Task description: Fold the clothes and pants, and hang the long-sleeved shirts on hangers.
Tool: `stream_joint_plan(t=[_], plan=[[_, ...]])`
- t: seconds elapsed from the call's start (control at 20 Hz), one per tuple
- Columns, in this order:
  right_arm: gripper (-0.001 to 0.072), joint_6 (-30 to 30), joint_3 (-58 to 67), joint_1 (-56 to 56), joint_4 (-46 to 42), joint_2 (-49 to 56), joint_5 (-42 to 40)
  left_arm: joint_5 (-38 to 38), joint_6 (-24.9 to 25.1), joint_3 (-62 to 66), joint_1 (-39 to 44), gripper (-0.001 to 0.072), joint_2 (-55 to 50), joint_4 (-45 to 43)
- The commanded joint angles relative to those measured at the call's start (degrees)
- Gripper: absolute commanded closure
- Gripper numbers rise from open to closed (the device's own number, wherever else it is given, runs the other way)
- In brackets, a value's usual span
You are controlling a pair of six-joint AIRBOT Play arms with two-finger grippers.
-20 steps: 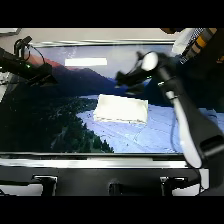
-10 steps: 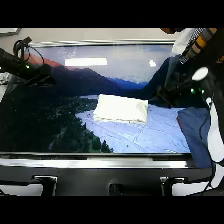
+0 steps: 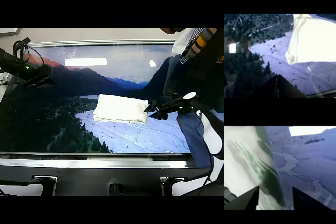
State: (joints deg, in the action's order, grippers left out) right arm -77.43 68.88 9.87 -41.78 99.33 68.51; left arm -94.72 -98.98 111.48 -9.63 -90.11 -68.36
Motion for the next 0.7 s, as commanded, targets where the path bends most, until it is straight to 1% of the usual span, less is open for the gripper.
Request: stream_joint_plan(t=[0.0, 0.05, 0.1, 0.2, 0.4, 0.55, 0.65], plan=[[0.0436, 2.43, -0.50, -2.60, 4.13, 1.62, -3.78, 0.24, -0.02, 0.00, -0.04, 0.0690, -0.09, -0.50], [0.0588, 3.19, -0.13, -3.10, 5.25, 1.60, -3.65, 0.24, -0.02, 0.00, -0.04, 0.0690, -0.09, -0.50], [0.0674, 4.46, 0.46, -3.30, 7.23, 1.49, -3.08, 0.22, -0.02, 0.00, -0.04, 0.0690, -0.09, -0.50], [0.0685, 5.33, 3.28, -2.82, 11.06, 1.16, -1.03, 0.17, -0.02, 0.00, -0.04, 0.0689, -0.09, -0.50], [0.0686, -3.21, 15.39, 0.63, 10.36, -0.26, 0.22, -0.48, -0.02, 0.00, -0.04, 0.0690, -0.02, -0.50], [0.0686, -11.45, 23.15, 4.61, 4.52, -2.27, -0.37, -0.48, -0.02, 0.00, -0.04, 0.0690, 0.02, -0.50], [0.0686, -16.79, 25.62, 7.65, -0.44, -4.48, -0.81, -0.74, -0.02, 0.00, -0.04, 0.0690, 0.02, -0.50]])
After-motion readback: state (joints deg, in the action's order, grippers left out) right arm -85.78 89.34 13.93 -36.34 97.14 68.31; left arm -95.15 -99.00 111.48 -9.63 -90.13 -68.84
